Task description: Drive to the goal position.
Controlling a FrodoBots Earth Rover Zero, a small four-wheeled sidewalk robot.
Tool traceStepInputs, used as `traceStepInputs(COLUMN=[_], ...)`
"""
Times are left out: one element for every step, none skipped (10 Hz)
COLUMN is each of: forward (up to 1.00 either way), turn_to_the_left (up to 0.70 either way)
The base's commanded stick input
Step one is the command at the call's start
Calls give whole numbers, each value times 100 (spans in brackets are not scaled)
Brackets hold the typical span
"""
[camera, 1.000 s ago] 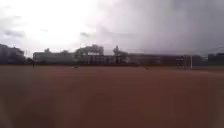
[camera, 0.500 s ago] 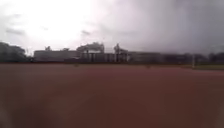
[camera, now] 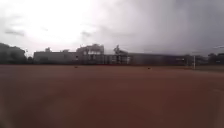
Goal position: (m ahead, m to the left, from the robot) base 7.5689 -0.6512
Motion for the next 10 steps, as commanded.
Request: traceStepInputs(forward=[50,50,50,50,50,50,50,50,50,50], turn_to_the_left=[0,0,0,0,0,0,0,0,0,0])
